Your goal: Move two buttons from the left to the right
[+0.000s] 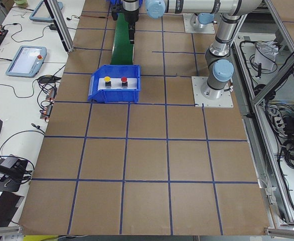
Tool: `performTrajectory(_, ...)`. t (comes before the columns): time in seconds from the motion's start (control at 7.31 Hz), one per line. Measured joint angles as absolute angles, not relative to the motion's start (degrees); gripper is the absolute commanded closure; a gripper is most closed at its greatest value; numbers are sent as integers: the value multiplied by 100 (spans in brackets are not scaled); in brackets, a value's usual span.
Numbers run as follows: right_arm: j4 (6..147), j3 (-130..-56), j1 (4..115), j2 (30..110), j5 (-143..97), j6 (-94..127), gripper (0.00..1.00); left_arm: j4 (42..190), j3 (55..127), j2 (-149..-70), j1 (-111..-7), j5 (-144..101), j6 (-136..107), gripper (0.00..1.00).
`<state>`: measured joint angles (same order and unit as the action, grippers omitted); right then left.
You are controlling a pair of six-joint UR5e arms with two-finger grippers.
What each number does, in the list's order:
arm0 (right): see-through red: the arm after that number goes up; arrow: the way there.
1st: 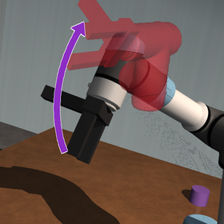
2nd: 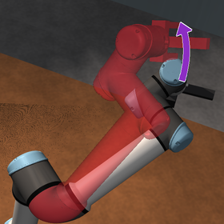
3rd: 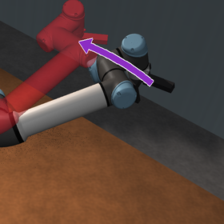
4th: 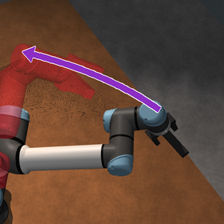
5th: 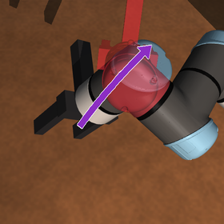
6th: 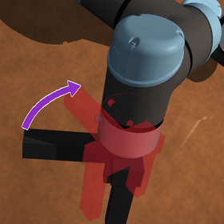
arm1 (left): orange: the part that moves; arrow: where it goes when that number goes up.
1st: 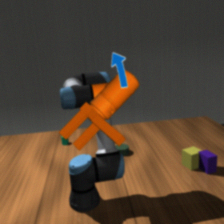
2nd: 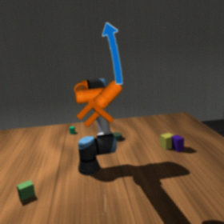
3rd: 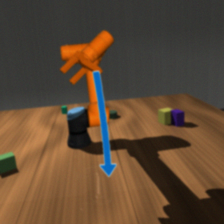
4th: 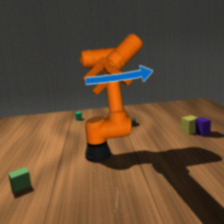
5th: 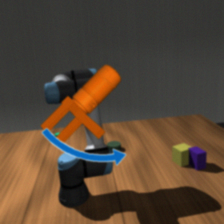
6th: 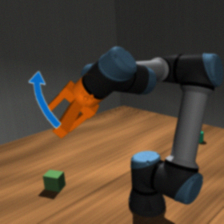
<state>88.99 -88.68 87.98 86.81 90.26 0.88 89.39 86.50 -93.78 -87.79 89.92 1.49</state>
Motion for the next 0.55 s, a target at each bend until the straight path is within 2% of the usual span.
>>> performTrajectory(0.55, 8867, -8868, 8795, 8683, 9032, 80, 0, 8941, 8646, -9393, -8774, 9003, 154, 0)
